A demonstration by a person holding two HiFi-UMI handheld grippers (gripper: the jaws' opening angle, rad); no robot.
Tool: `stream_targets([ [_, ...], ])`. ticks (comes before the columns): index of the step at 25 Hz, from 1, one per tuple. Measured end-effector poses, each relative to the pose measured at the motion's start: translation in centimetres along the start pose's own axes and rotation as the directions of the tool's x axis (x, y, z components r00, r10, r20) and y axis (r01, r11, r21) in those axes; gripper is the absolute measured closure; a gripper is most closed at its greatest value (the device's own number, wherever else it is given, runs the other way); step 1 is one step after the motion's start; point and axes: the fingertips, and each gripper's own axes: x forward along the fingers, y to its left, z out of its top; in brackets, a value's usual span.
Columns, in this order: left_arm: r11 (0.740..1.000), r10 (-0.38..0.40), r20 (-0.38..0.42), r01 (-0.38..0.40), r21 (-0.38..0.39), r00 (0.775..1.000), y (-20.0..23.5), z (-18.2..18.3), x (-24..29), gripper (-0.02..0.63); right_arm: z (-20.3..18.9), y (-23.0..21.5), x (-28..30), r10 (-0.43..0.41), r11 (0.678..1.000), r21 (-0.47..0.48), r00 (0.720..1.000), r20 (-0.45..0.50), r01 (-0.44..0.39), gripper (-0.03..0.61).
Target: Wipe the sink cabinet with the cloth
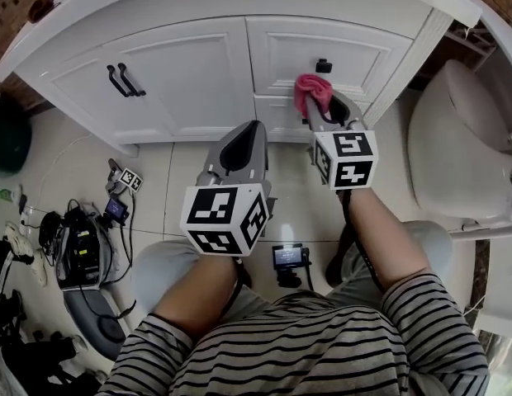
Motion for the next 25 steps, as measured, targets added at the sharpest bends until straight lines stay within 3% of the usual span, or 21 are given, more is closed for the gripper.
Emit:
stream_targets([
  [3,1.0,0.012,0.007,-0.012,0.002,1.0,0.4,0.1,-0.2,0.614,0.0,6.7,4.3,0.122,0.988,-0.092,0.993,-0.003,-0.122,0.488],
  [6,0.999,0.03,0.004,-0.03,-0.019,1.0,1.7,0.1,-0.5,0.614,-0.4,7.8,6.6,0.109,0.985,-0.135,0.994,-0.025,-0.111,0.488],
  [9,0.998,0.029,0.008,-0.029,-0.048,1.0,2.3,0.3,-0.5,0.614,-1.6,4.5,5.6,0.04,0.992,-0.118,0.999,-0.035,-0.043,0.486],
  [14,0.999,0.017,0.008,-0.017,-0.045,1.0,1.8,0.3,-0.4,0.614,-4.7,-5.2,1.3,-0.148,0.988,-0.066,0.986,-0.072,0.143,0.48],
  [17,0.999,0.014,-0.006,-0.014,-0.036,1.0,1.4,-0.2,-0.3,0.614,-6.1,-11.0,-1.4,-0.271,0.963,-0.032,0.957,-0.103,0.269,0.48],
  [21,0.999,0.009,-0.014,-0.01,-0.033,1.0,0.9,-0.5,-0.2,0.614,-7.4,-16.5,-4.7,-0.421,0.902,0.031,0.894,-0.152,0.43,0.483],
  [23,1.0,0.008,-0.014,-0.009,-0.03,1.0,0.8,-0.5,-0.2,0.614,-7.4,-16.0,-5.2,-0.429,0.894,0.07,0.891,-0.148,0.442,0.488],
  [25,0.999,0.007,-0.018,-0.007,-0.035,1.0,0.7,-0.7,-0.3,0.614,-7.1,-12.4,-4.2,-0.348,0.929,0.096,0.931,-0.112,0.358,0.488],
])
